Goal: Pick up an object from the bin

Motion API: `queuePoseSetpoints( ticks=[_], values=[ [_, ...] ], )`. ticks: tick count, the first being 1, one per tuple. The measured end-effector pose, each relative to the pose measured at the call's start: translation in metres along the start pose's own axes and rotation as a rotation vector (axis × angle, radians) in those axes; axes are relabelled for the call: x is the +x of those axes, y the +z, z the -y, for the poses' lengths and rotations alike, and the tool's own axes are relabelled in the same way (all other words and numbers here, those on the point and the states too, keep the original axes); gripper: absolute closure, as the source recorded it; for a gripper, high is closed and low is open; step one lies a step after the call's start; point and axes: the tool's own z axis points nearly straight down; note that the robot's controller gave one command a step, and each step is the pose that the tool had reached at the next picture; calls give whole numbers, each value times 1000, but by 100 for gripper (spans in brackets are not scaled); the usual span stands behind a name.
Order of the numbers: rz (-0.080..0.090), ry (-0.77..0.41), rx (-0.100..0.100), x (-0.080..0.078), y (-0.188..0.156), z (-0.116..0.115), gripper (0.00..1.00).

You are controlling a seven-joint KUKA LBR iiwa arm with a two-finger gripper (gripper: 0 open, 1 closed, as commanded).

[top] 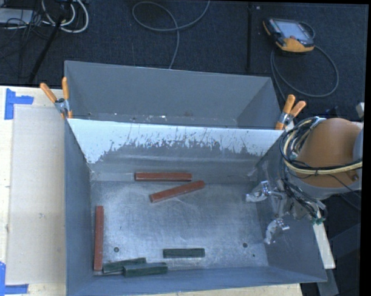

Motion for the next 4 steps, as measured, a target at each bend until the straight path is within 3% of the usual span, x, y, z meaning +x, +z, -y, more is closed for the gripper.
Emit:
queuePoseSetpoints(
  ticks=[1, 2, 3, 4],
  values=[
    [2, 3, 0, -14, 20, 4, 0],
    [2, 68, 0, -66, 10, 15, 0],
    [4, 61, 0, -73, 17, 1, 0],
    [0, 212, 0, -75, -7, -35, 0]
  ],
)
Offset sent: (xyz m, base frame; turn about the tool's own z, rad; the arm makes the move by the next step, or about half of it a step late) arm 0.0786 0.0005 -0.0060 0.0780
